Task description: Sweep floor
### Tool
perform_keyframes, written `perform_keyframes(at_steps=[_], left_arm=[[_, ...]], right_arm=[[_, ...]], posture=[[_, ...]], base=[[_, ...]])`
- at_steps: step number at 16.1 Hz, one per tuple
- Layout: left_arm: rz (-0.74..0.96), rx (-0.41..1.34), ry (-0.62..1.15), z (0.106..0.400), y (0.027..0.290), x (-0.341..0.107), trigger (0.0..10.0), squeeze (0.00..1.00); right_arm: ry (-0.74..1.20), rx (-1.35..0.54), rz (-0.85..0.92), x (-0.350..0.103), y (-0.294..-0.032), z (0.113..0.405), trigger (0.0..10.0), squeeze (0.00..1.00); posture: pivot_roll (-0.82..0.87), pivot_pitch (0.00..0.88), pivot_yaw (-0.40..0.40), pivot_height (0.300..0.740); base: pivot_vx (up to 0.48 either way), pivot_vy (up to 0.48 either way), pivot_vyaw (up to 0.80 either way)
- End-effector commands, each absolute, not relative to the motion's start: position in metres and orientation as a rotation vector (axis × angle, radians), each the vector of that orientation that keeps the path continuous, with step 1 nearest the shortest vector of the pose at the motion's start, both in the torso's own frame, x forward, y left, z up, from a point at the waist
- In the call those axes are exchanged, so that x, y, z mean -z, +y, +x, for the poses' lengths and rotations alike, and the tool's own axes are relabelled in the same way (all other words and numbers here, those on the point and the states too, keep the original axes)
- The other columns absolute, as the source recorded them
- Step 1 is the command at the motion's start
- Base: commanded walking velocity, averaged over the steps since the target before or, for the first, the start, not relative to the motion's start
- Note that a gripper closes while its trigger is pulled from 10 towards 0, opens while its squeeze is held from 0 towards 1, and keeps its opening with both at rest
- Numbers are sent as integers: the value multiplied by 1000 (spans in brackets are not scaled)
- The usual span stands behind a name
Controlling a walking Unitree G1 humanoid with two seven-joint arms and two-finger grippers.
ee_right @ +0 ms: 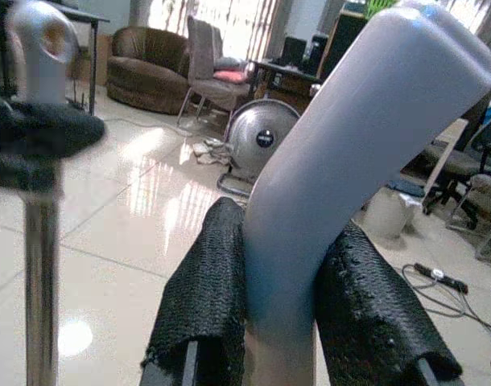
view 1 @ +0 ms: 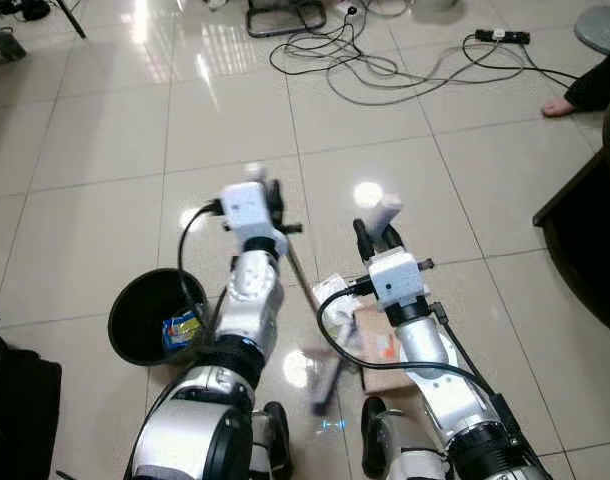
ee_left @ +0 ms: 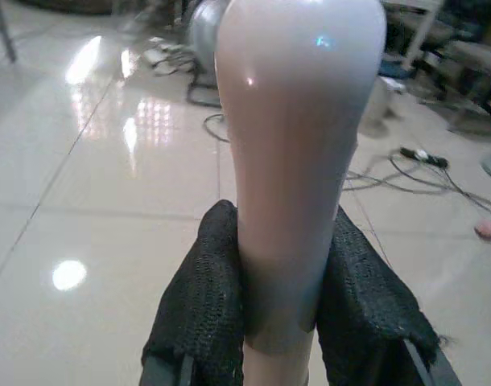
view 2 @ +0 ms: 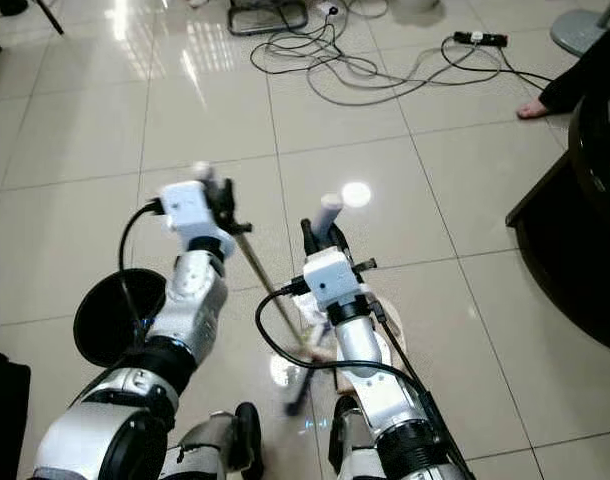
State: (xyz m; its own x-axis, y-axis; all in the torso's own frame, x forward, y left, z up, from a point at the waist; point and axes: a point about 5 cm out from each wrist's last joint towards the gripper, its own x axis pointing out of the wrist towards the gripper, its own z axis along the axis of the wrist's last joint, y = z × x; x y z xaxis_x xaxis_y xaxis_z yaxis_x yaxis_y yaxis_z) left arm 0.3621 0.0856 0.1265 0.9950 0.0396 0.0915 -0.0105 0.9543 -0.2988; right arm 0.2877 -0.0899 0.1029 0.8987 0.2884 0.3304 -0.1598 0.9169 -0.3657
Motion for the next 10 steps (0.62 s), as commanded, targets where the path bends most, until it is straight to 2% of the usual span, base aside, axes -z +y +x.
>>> perform_keyframes(at_steps=[1,3,5,10], left_arm=[[-445,0,-95,364,60,-141,10000,0],[-530,22,-110,369,57,-153,10000,0],[-609,126,-151,373,54,-173,10000,0],[-585,266,-182,375,71,-185,10000,0]], right_arm=[[-393,-234,-317,-102,-87,285,10000,0],[-386,-215,-314,-100,-91,286,10000,0],[-382,-190,-311,-99,-97,289,10000,0],[-377,-173,-305,-97,-102,292,10000,0]], posture=[[20,286,85,740],[25,282,86,740],[33,274,86,740],[45,258,79,740]], base=[[0,0,0],[0,0,0],[0,0,0],[0,0,0]])
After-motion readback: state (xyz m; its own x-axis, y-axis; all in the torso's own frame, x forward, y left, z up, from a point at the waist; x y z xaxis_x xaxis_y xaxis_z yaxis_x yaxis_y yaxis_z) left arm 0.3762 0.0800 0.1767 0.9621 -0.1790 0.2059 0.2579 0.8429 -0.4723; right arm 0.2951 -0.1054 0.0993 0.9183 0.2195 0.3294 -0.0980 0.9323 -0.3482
